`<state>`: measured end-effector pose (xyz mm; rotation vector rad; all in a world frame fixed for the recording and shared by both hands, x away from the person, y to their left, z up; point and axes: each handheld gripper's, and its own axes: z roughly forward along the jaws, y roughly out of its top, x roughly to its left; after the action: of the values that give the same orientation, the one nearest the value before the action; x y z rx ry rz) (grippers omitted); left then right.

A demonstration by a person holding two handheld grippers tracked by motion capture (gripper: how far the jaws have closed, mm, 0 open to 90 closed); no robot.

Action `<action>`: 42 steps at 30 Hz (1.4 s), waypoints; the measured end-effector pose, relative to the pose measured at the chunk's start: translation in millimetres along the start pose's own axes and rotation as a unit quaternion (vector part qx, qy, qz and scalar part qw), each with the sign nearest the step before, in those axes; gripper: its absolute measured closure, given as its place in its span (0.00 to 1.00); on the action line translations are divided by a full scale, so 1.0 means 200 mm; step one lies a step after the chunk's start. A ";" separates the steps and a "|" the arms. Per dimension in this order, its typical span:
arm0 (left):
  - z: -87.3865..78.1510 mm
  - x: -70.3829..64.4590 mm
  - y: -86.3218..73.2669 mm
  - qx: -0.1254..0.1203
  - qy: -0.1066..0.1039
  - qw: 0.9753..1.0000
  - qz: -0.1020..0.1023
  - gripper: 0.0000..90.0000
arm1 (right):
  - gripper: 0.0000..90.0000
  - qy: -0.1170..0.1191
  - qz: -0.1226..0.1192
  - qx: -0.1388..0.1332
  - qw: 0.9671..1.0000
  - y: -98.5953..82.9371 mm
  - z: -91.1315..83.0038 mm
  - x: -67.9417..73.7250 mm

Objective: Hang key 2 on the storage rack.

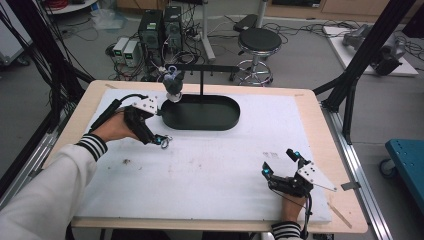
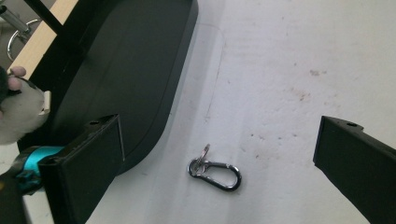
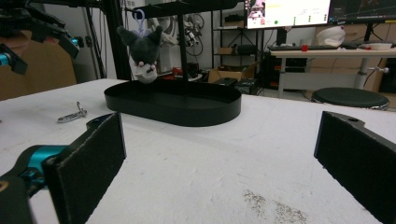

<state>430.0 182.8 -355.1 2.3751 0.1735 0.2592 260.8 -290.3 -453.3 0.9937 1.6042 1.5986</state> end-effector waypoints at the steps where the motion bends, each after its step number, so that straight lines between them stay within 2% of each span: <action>1: 0.01 0.00 0.00 0.002 -0.001 1.000 0.001 0.03 | 0.01 0.000 0.000 0.000 1.000 0.00 0.00 0.00; 3: 0.03 0.00 0.00 0.001 -0.006 1.000 0.001 0.03 | 0.01 0.000 -0.001 0.000 1.000 0.00 0.00 0.00; 6: 0.06 0.02 -0.02 0.021 -0.016 1.000 0.000 0.03 | 0.01 0.000 0.000 0.000 1.000 0.00 0.00 0.00; 8: 0.08 0.02 -0.02 0.029 -0.016 0.999 -0.007 0.03 | 0.01 0.000 0.000 0.000 1.000 0.00 0.00 0.00; 14: 0.13 0.04 -0.04 0.033 -0.029 0.999 -0.024 0.03 | 0.01 -0.001 0.001 0.000 1.000 0.00 0.00 0.00; 17: 0.15 0.05 -0.05 0.038 -0.034 0.998 -0.025 0.10 | 0.01 0.001 0.003 0.001 1.000 0.00 0.00 0.00; 24: 0.20 0.06 -0.07 0.057 -0.034 0.997 -0.026 0.13 | 0.01 0.001 0.004 0.000 1.000 0.00 0.00 0.00; 35: 0.24 0.08 -0.10 0.081 -0.041 0.995 -0.037 0.29 | 0.01 0.000 0.000 -0.004 1.000 0.00 0.00 -0.01; 42: 0.24 0.07 -0.11 0.101 -0.041 0.994 -0.026 0.51 | 0.01 -0.001 0.004 -0.003 1.000 0.00 0.00 0.00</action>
<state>454.7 168.9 -402.4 2.5726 0.2309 0.1230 261.3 -291.2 -453.4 0.9991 1.5951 1.6067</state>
